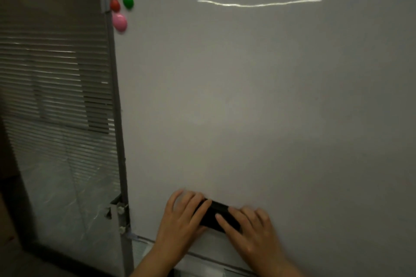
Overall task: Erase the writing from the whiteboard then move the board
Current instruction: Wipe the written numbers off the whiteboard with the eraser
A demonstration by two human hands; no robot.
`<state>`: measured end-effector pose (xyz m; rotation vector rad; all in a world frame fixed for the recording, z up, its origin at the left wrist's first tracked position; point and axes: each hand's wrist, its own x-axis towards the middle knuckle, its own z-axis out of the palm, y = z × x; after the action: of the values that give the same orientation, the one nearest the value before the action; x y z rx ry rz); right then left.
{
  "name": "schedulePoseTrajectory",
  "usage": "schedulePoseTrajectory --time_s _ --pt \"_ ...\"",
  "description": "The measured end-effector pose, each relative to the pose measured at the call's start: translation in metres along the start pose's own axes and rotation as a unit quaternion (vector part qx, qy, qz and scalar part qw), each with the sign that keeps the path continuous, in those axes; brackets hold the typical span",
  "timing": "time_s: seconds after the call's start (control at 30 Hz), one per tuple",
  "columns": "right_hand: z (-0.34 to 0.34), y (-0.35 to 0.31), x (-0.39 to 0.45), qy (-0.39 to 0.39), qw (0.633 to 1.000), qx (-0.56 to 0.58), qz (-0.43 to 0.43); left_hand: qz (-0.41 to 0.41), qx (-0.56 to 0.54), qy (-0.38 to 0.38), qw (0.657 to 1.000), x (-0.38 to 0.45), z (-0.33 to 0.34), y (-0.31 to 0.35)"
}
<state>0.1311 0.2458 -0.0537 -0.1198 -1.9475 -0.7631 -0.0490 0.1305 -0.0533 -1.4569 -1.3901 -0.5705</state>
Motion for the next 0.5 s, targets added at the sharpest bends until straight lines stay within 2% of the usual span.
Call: schedulePoseTrajectory --time_s 0.1,0.27,0.33,0.4,0.47,0.5 --pt "0.006 -0.011 -0.007 -0.004 1.000 0.011 -0.024 0.023 0.014 -0.012 1.000 -0.020 0.004 -0.002" --pt "0.013 -0.021 -0.020 -0.031 0.997 0.028 -0.062 0.009 -0.030 -0.129 0.991 -0.047 0.009 0.000" --pt "0.020 -0.025 -0.026 -0.040 0.996 0.025 -0.078 0.024 -0.041 -0.118 0.992 -0.059 0.012 -0.001" --pt "0.025 -0.033 -0.033 -0.045 0.996 0.022 -0.068 0.026 -0.050 -0.109 0.992 -0.072 0.016 -0.003" --pt "0.023 -0.044 -0.038 -0.053 0.997 0.019 -0.051 0.027 -0.076 -0.158 0.984 -0.082 0.016 -0.004" --pt "0.016 -0.046 -0.046 -0.083 0.996 0.021 -0.041 0.029 -0.092 -0.189 0.977 -0.086 0.014 -0.004"
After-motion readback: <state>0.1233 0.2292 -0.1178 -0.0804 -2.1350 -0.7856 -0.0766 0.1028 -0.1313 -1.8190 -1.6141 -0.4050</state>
